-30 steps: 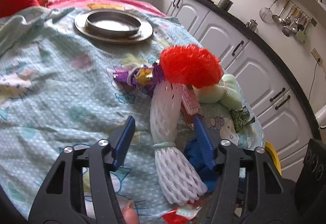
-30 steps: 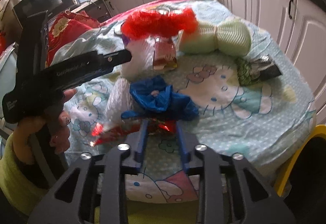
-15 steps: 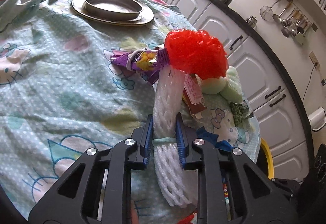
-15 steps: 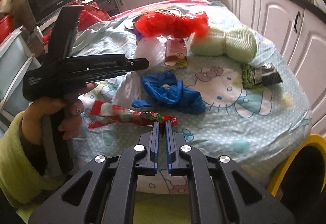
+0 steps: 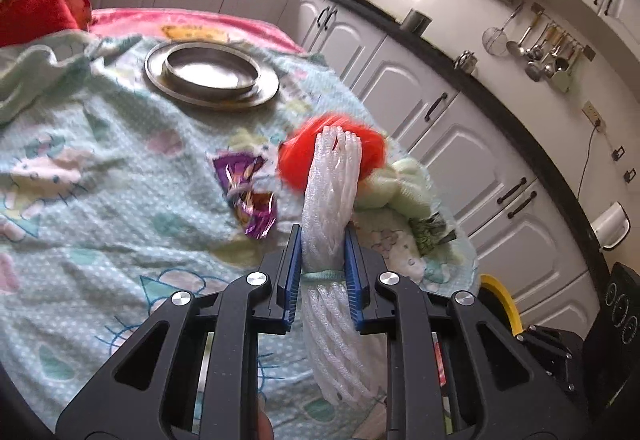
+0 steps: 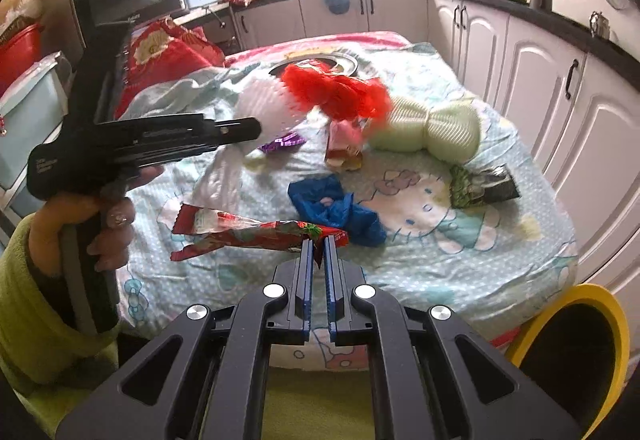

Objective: Collect trash
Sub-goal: 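Close the left tool on the white foam net while the right grasps the red wrapper strip, then carry the foam net in the left tool and wrapper strip in the right over the bin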

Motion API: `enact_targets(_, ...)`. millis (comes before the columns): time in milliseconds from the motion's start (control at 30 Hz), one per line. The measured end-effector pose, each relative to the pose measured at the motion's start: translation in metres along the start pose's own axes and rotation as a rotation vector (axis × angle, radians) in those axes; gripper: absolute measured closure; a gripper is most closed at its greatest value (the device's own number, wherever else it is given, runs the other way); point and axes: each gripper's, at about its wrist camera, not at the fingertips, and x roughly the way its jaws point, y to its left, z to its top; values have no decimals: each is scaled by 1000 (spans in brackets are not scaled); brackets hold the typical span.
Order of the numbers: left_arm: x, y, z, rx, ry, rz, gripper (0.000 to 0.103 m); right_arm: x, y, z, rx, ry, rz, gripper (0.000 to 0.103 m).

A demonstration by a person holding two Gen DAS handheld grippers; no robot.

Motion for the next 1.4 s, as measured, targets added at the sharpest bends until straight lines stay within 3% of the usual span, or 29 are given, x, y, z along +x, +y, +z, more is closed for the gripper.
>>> enact_targets(667,-41,-49,7,115,-118,-36,89,-58,-34,6,71,-154,-79,97)
enact_targets(1400,-24,-108,-10,236,-80,-108,89,-107,-87,-15,220,-250,-192,97)
